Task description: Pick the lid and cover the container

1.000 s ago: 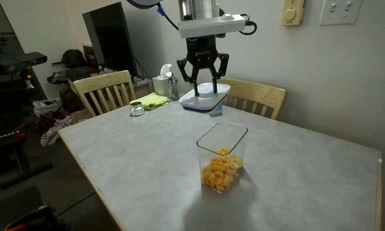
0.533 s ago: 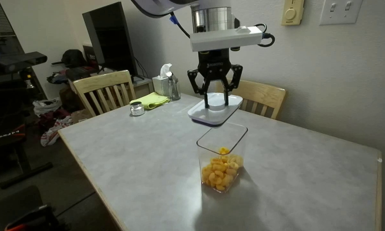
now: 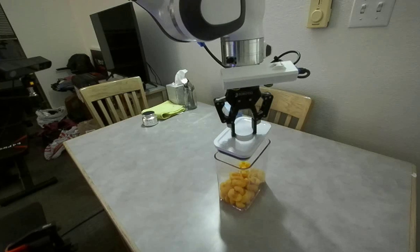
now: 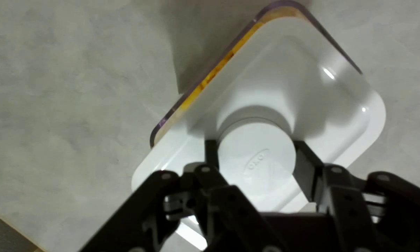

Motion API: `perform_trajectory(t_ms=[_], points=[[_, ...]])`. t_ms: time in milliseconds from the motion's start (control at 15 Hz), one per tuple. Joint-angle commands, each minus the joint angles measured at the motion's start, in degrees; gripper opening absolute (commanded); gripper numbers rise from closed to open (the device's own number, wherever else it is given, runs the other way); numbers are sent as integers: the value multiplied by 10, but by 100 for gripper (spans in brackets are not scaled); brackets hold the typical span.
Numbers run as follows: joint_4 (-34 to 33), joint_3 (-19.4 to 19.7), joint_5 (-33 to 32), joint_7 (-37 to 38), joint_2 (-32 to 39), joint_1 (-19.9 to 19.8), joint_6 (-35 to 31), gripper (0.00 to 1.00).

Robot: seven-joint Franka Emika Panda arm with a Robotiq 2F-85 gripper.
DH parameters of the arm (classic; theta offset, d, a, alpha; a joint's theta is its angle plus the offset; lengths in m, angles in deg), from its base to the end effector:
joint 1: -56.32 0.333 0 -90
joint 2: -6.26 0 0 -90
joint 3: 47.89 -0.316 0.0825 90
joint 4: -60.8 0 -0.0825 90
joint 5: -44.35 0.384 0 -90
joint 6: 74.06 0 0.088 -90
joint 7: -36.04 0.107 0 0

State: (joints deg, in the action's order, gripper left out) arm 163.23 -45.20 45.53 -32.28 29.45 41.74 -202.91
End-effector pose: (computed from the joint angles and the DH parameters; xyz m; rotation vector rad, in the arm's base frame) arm 0.6258 -0.1913 0.3328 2.8036 1.3248 0.0627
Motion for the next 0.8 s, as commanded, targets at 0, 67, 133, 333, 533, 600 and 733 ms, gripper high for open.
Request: perform_trajectory(t_ms=[0, 67, 133, 333, 533, 600, 733], points=[[9, -5, 13, -37, 1, -16, -18, 29], [9, -5, 14, -41, 1, -18, -16, 29], [11, -6, 15, -44, 0, -19, -17, 29], [19, -6, 21, -41, -1, -20, -21, 29], [30, -7, 28, -34, 0, -18, -24, 29], [34, -8, 30, -32, 1, -17, -27, 29], [40, -7, 33, -25, 2, -16, -31, 29]])
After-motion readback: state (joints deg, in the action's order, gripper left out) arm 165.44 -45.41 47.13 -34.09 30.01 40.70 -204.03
